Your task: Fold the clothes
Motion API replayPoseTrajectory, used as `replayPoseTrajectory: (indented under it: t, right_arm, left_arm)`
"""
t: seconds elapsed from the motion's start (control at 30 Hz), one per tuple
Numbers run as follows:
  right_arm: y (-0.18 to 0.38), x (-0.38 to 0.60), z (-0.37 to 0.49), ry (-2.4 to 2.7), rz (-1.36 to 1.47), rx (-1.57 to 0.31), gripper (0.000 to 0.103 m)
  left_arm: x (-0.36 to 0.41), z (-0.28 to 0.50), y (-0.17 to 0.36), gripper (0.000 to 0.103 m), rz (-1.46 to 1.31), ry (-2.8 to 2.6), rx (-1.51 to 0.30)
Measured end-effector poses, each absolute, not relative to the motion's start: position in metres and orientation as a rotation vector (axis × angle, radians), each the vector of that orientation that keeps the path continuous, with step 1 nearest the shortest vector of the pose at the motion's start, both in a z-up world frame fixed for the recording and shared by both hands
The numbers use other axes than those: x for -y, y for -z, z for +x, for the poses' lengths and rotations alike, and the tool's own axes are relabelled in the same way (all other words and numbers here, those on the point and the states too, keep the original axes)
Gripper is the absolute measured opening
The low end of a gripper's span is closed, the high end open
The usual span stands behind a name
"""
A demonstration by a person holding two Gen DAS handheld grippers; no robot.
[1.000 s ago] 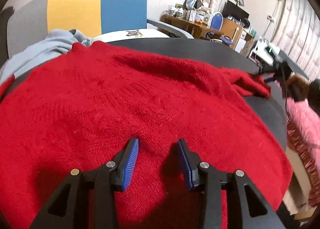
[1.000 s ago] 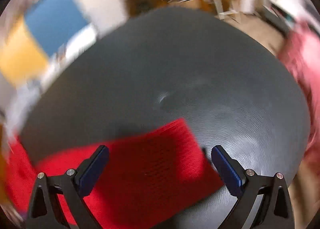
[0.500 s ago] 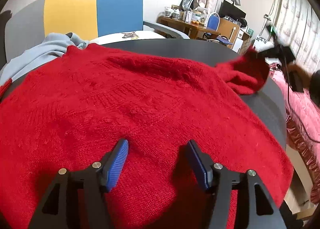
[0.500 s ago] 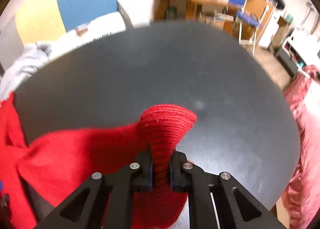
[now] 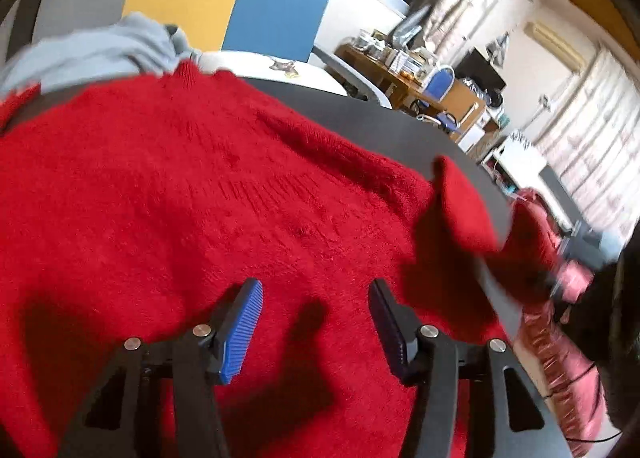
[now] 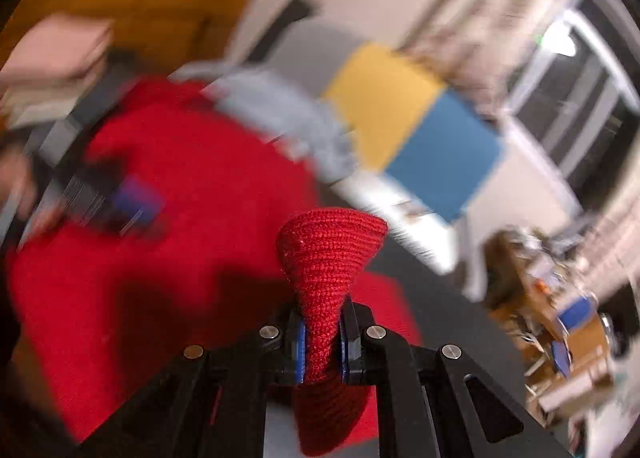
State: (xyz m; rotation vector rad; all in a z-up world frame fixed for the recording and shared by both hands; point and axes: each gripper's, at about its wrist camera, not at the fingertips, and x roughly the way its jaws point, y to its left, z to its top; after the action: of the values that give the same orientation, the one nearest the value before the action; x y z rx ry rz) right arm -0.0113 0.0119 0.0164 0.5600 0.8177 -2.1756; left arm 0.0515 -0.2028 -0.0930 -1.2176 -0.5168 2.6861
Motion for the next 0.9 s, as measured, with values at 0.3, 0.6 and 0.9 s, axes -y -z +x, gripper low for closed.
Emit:
replayPoseTrajectory:
  t: [0.3,0.6,0.9]
  right_arm:
    - [0.073,-0.013,0.068,1.948,0.761,-0.927,0.022]
    - [0.04,-0.109,0.006,1.968,1.12,-0.167,0.065]
    - [0.091,-0.117,-0.063,2.179,1.362,-0.163,0.064]
  left_arm:
    - [0.185,0.033,0.075,0.056,-1.228,-2.7,0.369]
    - [0.173,-0.006,0.063,0.056,-1.203,-2.725,0.252]
    - [0.158,-0.102,0.021,0.057,-1.138,-2.699,-0.005]
